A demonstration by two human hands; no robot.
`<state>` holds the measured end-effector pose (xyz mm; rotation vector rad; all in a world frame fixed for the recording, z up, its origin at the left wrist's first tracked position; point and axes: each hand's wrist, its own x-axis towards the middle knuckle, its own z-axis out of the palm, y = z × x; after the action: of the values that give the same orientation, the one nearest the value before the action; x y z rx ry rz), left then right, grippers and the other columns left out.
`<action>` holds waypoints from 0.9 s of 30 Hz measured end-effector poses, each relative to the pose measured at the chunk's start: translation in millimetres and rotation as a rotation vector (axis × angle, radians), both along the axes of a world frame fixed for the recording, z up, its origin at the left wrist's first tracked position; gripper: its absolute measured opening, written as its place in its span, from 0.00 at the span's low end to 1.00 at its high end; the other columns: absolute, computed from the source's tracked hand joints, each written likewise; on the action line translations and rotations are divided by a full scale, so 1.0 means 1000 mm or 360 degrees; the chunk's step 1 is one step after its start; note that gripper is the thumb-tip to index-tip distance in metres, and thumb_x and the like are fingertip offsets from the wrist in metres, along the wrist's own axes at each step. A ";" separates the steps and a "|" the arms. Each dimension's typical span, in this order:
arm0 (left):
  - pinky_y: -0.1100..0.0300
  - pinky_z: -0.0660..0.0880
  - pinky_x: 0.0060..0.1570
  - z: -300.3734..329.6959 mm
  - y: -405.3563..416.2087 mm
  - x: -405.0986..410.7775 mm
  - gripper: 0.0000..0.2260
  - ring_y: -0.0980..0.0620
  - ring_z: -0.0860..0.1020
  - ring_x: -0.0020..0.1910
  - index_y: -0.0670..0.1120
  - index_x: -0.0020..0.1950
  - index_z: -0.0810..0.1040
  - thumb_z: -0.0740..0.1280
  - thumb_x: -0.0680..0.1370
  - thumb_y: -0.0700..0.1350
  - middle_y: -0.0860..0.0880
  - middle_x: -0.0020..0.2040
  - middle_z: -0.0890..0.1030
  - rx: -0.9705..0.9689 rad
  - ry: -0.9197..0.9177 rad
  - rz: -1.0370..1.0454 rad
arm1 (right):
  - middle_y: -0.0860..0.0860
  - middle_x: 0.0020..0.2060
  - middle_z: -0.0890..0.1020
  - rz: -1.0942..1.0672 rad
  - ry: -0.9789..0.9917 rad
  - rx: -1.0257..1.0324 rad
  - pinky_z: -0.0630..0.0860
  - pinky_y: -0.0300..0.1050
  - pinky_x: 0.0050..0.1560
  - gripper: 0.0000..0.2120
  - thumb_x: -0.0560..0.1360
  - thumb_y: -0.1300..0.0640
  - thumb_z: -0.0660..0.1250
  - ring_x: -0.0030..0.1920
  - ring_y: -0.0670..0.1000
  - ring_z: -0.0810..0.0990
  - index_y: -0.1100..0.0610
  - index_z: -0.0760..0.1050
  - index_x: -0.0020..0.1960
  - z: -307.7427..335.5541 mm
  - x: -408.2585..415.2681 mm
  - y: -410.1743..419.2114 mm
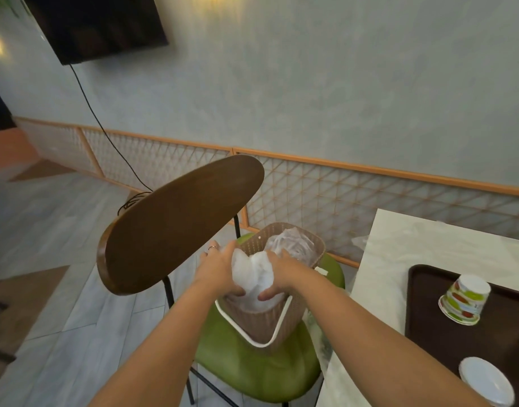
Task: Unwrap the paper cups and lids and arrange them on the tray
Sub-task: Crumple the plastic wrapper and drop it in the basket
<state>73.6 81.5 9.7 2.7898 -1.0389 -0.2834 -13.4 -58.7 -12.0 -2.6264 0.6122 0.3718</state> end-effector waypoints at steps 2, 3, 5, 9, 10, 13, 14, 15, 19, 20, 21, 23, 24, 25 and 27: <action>0.51 0.73 0.58 0.001 0.003 0.002 0.41 0.40 0.65 0.63 0.53 0.70 0.60 0.78 0.63 0.52 0.41 0.68 0.58 -0.0131 0.0043 0.0000 | 0.57 0.75 0.56 0.0017 0.0086 -0.0046 0.65 0.56 0.69 0.55 0.63 0.39 0.76 0.72 0.60 0.61 0.52 0.46 0.77 -0.005 0.007 0.001; 0.51 0.73 0.57 0.001 0.004 0.004 0.40 0.40 0.66 0.62 0.53 0.69 0.61 0.79 0.63 0.52 0.42 0.67 0.58 -0.0187 0.0071 -0.0005 | 0.57 0.74 0.59 0.0015 0.0109 -0.0063 0.66 0.55 0.69 0.55 0.63 0.40 0.76 0.72 0.60 0.63 0.54 0.47 0.77 -0.007 0.010 0.002; 0.49 0.73 0.56 0.002 0.007 0.009 0.38 0.41 0.66 0.61 0.52 0.67 0.62 0.79 0.63 0.49 0.43 0.64 0.60 -0.0290 0.0140 -0.0025 | 0.57 0.72 0.64 0.0008 0.0146 -0.0072 0.67 0.54 0.67 0.52 0.64 0.41 0.75 0.70 0.60 0.66 0.56 0.49 0.77 -0.009 0.014 0.004; 0.49 0.73 0.53 0.002 0.010 0.012 0.36 0.44 0.67 0.59 0.52 0.64 0.63 0.80 0.62 0.48 0.49 0.56 0.65 -0.0503 0.0240 -0.0057 | 0.55 0.69 0.69 -0.0033 0.0248 -0.0031 0.71 0.56 0.64 0.51 0.62 0.39 0.76 0.66 0.60 0.70 0.55 0.55 0.76 -0.006 0.017 0.001; 0.50 0.73 0.52 0.001 0.010 0.012 0.36 0.45 0.68 0.59 0.52 0.64 0.64 0.80 0.62 0.49 0.50 0.55 0.65 -0.0551 0.0243 -0.0047 | 0.55 0.69 0.70 -0.0073 0.0239 -0.0016 0.72 0.57 0.63 0.54 0.58 0.37 0.77 0.66 0.61 0.70 0.54 0.56 0.75 -0.006 0.018 -0.001; 0.55 0.71 0.48 -0.002 0.009 0.010 0.35 0.48 0.67 0.59 0.50 0.63 0.64 0.80 0.63 0.50 0.52 0.56 0.65 -0.0703 0.0235 -0.0026 | 0.55 0.69 0.69 -0.0132 0.0260 0.0160 0.71 0.59 0.64 0.55 0.58 0.38 0.78 0.66 0.61 0.70 0.54 0.56 0.75 -0.005 0.017 -0.005; 0.56 0.69 0.47 -0.003 0.008 0.009 0.34 0.48 0.67 0.59 0.51 0.62 0.64 0.79 0.63 0.50 0.53 0.55 0.65 -0.0750 0.0237 -0.0019 | 0.55 0.68 0.70 -0.0124 0.0244 0.0241 0.71 0.58 0.64 0.52 0.60 0.41 0.78 0.65 0.60 0.71 0.55 0.57 0.75 -0.006 0.017 -0.006; 0.57 0.69 0.47 -0.003 0.008 0.009 0.33 0.49 0.67 0.59 0.51 0.61 0.64 0.79 0.63 0.50 0.54 0.55 0.65 -0.0787 0.0237 -0.0011 | 0.55 0.67 0.71 -0.0124 0.0219 0.0306 0.71 0.58 0.64 0.49 0.61 0.44 0.78 0.64 0.60 0.72 0.56 0.58 0.74 -0.005 0.016 -0.005; 0.59 0.67 0.45 0.003 0.004 0.010 0.35 0.53 0.66 0.53 0.47 0.64 0.64 0.79 0.64 0.52 0.52 0.55 0.67 -0.0843 0.0245 0.0046 | 0.56 0.64 0.74 -0.0171 0.0121 0.0555 0.72 0.58 0.63 0.40 0.64 0.48 0.77 0.62 0.59 0.73 0.57 0.65 0.71 -0.004 0.014 -0.006; 0.59 0.67 0.45 0.005 0.004 0.010 0.35 0.53 0.67 0.53 0.46 0.64 0.64 0.78 0.65 0.52 0.52 0.55 0.67 -0.0840 0.0254 0.0054 | 0.56 0.64 0.74 -0.0167 0.0085 0.0610 0.72 0.58 0.63 0.38 0.65 0.48 0.76 0.62 0.59 0.73 0.56 0.67 0.71 -0.004 0.013 -0.007; 0.59 0.68 0.44 0.007 0.003 0.010 0.35 0.53 0.67 0.53 0.46 0.64 0.64 0.78 0.65 0.53 0.51 0.55 0.67 -0.0846 0.0267 0.0059 | 0.56 0.63 0.75 -0.0168 0.0044 0.0640 0.72 0.58 0.63 0.36 0.65 0.49 0.76 0.62 0.59 0.74 0.56 0.68 0.70 -0.004 0.011 -0.008; 0.58 0.69 0.45 0.012 0.002 0.011 0.34 0.52 0.69 0.54 0.47 0.63 0.65 0.78 0.65 0.54 0.51 0.56 0.69 -0.0911 0.0313 0.0093 | 0.55 0.61 0.76 -0.0201 -0.0088 0.0677 0.72 0.54 0.62 0.33 0.65 0.51 0.76 0.61 0.57 0.74 0.57 0.70 0.68 0.000 0.006 -0.011; 0.56 0.71 0.45 0.014 0.001 0.011 0.33 0.51 0.70 0.54 0.47 0.62 0.65 0.78 0.65 0.54 0.51 0.56 0.70 -0.0965 0.0342 0.0127 | 0.55 0.60 0.76 -0.0229 -0.0174 0.0695 0.73 0.52 0.61 0.32 0.66 0.52 0.76 0.60 0.57 0.75 0.57 0.71 0.67 0.001 0.003 -0.013; 0.55 0.72 0.46 0.017 0.000 0.010 0.31 0.51 0.71 0.53 0.48 0.61 0.66 0.77 0.66 0.55 0.51 0.55 0.71 -0.1029 0.0377 0.0168 | 0.54 0.60 0.77 -0.0243 -0.0255 0.0705 0.73 0.50 0.60 0.31 0.66 0.53 0.76 0.59 0.56 0.75 0.57 0.71 0.66 0.003 -0.001 -0.015; 0.54 0.74 0.48 0.025 -0.003 0.007 0.27 0.50 0.72 0.52 0.49 0.59 0.66 0.76 0.67 0.54 0.51 0.53 0.72 -0.1161 0.0478 0.0258 | 0.54 0.60 0.77 -0.0226 -0.0420 0.0669 0.74 0.50 0.60 0.31 0.67 0.54 0.76 0.60 0.55 0.75 0.57 0.70 0.67 0.010 -0.009 -0.019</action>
<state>80.3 79.0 34.8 2.0761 -0.6602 -0.2315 -22.0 -77.9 -2.3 -2.1678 0.5575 0.0924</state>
